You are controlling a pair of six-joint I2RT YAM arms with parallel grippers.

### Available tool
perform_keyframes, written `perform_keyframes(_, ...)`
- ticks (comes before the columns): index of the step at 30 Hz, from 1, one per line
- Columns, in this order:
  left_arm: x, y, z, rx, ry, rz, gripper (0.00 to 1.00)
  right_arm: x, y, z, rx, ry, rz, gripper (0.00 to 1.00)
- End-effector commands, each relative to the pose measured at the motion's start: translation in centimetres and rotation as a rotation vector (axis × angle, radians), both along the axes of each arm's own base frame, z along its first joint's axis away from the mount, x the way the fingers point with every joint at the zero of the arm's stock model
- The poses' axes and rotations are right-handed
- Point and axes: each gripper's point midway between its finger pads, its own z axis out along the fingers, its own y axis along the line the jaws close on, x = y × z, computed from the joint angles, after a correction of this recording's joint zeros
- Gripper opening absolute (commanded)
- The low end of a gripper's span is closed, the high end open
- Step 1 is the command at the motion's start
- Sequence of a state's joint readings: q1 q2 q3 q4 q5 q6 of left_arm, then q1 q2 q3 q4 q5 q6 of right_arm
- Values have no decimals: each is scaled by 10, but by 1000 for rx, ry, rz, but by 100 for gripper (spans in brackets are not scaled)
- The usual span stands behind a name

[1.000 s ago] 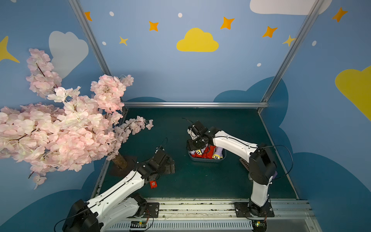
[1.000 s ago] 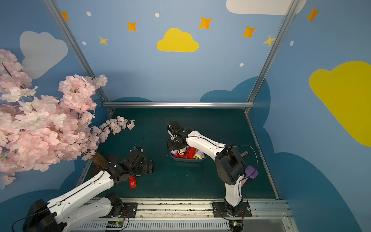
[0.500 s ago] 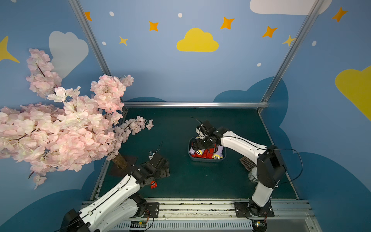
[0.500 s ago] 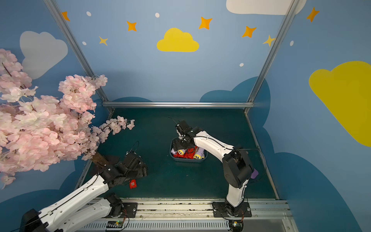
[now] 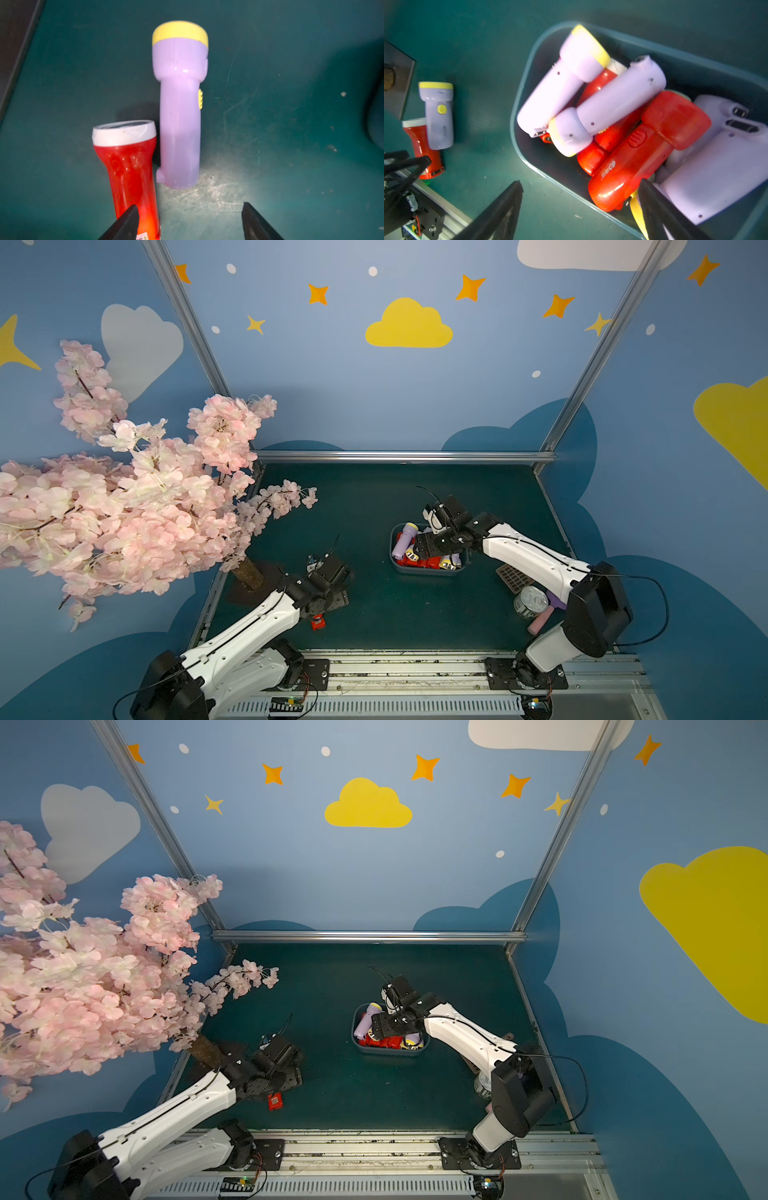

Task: Put the flashlights into the storage boxes
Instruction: Pick up the flashlight from the center of the board.

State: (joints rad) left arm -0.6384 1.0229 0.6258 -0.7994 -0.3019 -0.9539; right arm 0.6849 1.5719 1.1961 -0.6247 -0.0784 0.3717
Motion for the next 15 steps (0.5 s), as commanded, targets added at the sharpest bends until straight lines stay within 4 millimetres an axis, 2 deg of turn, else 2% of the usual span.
perform_keyframes(1,21,-10,9,-2,-39,-9,78,2,-9,3,22,-13,-6,88)
perform_keyframes(9,39,-12,3,22,-16,11,78,6,-32,6,45,-19,-55,88)
perform_keyframes(15,39,-5,-7,31,10,20,78,5,-39,0,37,-7,-72,88)
